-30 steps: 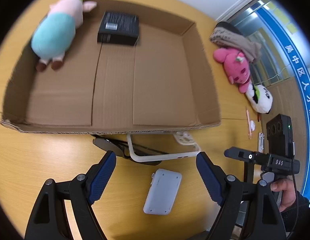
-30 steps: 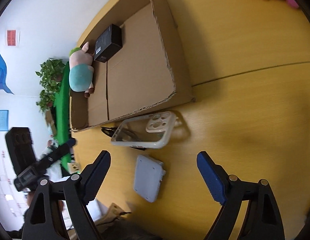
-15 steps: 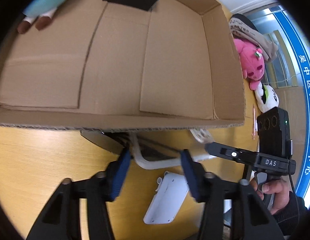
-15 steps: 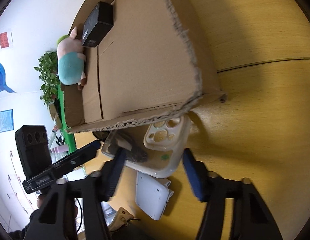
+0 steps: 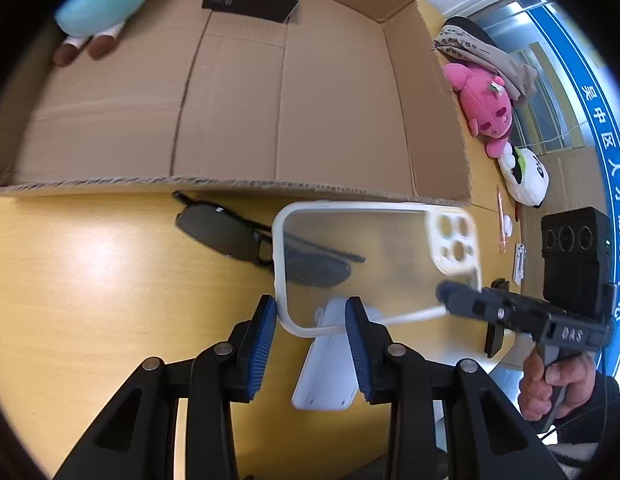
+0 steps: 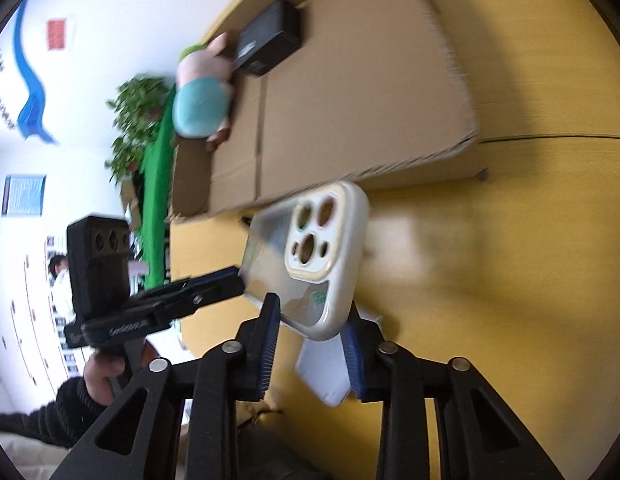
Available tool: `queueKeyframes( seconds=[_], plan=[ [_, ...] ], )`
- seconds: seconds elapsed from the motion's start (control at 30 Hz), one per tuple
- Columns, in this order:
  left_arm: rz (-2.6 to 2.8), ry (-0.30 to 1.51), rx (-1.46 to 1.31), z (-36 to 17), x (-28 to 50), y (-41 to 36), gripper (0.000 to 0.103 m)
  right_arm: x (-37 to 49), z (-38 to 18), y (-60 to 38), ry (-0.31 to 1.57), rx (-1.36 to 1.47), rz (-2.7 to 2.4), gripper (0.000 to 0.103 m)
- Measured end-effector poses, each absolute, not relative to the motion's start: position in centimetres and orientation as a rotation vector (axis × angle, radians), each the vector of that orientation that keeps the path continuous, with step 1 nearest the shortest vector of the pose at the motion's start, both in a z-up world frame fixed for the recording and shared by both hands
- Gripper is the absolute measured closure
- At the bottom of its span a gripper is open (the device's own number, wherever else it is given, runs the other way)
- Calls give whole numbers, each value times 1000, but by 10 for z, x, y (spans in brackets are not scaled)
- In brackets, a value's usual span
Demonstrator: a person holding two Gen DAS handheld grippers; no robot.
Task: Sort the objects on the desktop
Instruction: 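Close both grippers on the clear phone case rim and lift it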
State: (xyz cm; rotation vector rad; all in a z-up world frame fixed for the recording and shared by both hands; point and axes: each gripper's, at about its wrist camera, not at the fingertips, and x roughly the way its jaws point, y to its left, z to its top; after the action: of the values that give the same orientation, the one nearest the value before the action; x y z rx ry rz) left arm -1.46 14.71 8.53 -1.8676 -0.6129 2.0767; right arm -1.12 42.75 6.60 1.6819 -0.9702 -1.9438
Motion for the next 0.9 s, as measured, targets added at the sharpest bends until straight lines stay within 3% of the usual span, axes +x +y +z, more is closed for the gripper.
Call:
queueKeyframes(
  seconds=[0.17, 0.23, 0.37, 0.67, 0.9],
  plan=[
    [2088, -644, -1825, 97, 10, 133, 71, 8, 80, 402, -869, 1653, -1926, 76],
    [2078, -669, -1790, 101, 19, 134, 71, 13, 89, 389, -797, 1627, -1942, 90],
    [2085, -679, -1825, 97, 34, 136, 71, 25, 104, 359, -553, 1615, -1983, 90],
    [2095, -900, -1859, 86, 76, 88, 71, 46, 109, 289, -138, 1491, -2011, 90],
    [2144, -1060, -1897, 81, 98, 38, 71, 54, 118, 206, 402, 1299, -1965, 89]
  ],
)
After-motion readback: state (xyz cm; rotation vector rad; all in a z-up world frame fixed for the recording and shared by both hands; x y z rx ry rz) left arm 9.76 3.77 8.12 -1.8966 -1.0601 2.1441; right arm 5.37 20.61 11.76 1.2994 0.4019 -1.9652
